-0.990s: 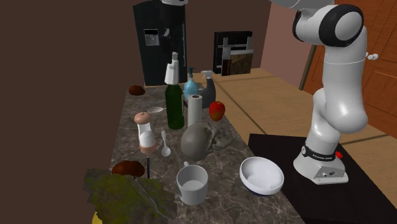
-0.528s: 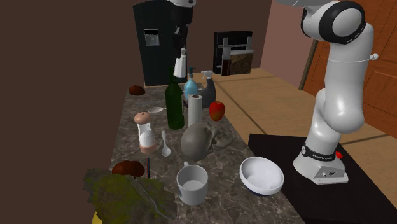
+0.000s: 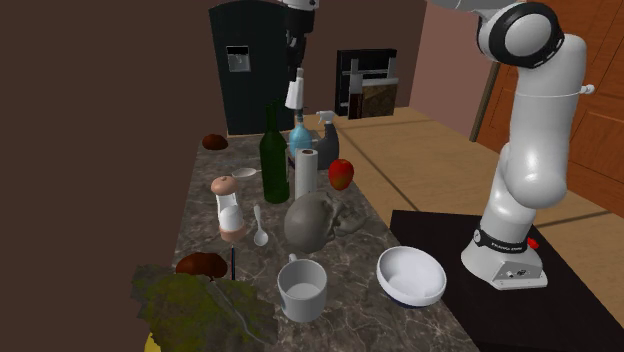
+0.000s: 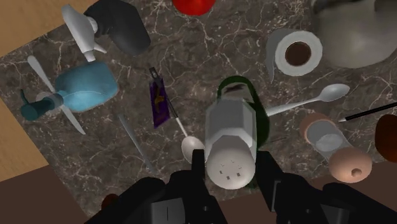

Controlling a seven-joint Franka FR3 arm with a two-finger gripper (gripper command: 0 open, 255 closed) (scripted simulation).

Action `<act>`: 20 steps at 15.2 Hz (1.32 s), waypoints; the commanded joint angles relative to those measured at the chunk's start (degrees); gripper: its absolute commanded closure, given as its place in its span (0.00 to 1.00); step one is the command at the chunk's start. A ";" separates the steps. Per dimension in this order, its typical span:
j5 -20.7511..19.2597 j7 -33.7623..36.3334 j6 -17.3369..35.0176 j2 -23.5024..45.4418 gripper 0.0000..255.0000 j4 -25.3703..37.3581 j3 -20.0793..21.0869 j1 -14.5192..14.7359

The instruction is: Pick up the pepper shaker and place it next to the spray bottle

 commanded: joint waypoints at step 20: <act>2.33 -10.28 10.02 1.24 1.00 -8.28 -3.93 -6.83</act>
